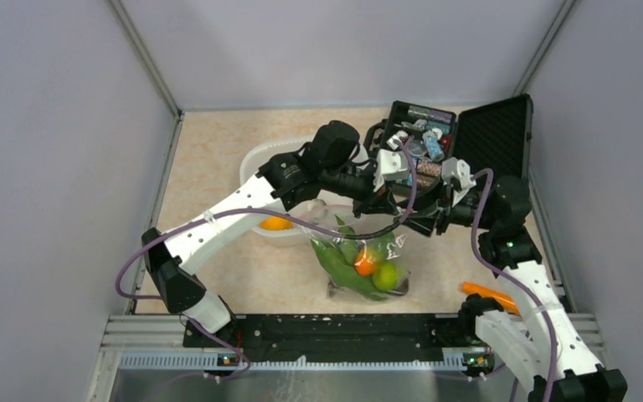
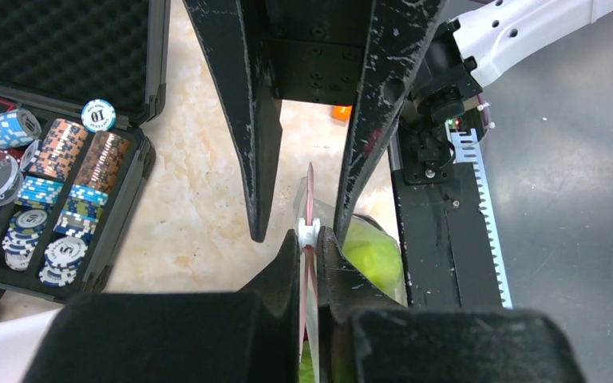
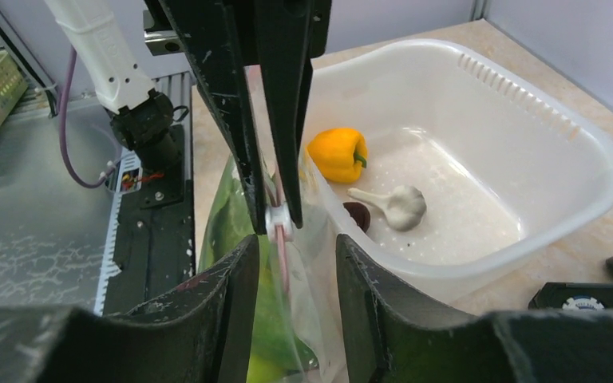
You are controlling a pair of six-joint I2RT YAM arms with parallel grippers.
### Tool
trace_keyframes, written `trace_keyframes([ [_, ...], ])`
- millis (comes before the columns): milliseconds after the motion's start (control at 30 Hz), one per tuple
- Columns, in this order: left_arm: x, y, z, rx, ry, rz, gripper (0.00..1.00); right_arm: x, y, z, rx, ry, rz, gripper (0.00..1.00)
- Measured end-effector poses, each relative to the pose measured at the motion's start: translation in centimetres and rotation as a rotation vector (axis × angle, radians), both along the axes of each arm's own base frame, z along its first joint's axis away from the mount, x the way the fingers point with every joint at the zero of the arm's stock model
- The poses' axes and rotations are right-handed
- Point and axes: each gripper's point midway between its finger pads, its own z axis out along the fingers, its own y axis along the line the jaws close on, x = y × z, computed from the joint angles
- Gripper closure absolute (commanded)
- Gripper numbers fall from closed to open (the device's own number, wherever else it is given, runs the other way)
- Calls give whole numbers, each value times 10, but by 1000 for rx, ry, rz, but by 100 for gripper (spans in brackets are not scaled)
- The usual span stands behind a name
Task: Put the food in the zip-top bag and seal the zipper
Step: Zip the zipper food storage bag at the center of the board.
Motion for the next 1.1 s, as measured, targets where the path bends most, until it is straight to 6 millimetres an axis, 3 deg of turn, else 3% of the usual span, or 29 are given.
trace_keyframes([
  [400,3,-1,0,6,-3,13,100,-2,7,-4,-31,-3,15,100],
  [1100,11,6,-4,21,-42,63,100,4,4,-4,-42,-15,-41,100],
])
